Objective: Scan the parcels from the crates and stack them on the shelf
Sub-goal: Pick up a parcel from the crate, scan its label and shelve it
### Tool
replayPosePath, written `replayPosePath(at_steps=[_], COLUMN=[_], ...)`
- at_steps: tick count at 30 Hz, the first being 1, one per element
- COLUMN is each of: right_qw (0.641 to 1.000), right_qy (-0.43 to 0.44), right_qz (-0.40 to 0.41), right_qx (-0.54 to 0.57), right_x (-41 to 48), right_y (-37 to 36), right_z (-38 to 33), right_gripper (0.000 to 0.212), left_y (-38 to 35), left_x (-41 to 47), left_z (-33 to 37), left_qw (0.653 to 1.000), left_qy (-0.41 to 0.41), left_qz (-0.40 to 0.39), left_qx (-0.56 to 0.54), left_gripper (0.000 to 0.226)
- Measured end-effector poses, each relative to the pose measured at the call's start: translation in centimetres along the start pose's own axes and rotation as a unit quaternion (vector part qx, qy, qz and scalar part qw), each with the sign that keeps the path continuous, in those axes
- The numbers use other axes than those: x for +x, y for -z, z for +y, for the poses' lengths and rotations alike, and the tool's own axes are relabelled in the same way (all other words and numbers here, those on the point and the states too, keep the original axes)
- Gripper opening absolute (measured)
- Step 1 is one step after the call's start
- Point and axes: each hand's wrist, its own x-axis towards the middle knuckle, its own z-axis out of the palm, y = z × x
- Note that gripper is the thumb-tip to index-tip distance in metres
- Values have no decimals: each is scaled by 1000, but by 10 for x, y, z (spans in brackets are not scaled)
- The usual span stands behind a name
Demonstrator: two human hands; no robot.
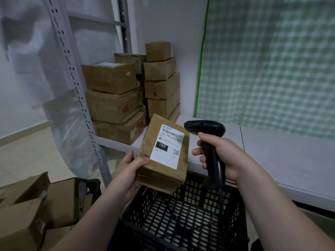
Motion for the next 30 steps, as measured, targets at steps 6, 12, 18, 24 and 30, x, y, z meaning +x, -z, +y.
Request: replayPosePath(at_steps=[6,12,18,24,30], right_qw=[999,998,998,999,1000], right_qy=[-34,-46,-46,-20,5], right_qz=[2,2,-1,11,19], right_qx=[35,52,37,24,23], right_x=[7,14,23,34,47], right_y=[-4,-7,-10,-9,-12], right_z=[-2,-3,-2,1,-1], right_gripper=[27,27,27,24,20], left_y=[-4,-3,-4,-15,-20], left_x=[4,12,20,26,35], left_z=[-3,-4,-2,13,34], left_qw=[1000,999,999,996,992], left_qy=[-9,2,-1,39,61], left_qz=[16,48,46,80,92], left_qx=[-20,-20,-5,-21,-59], left_gripper=[56,69,48,9,12])
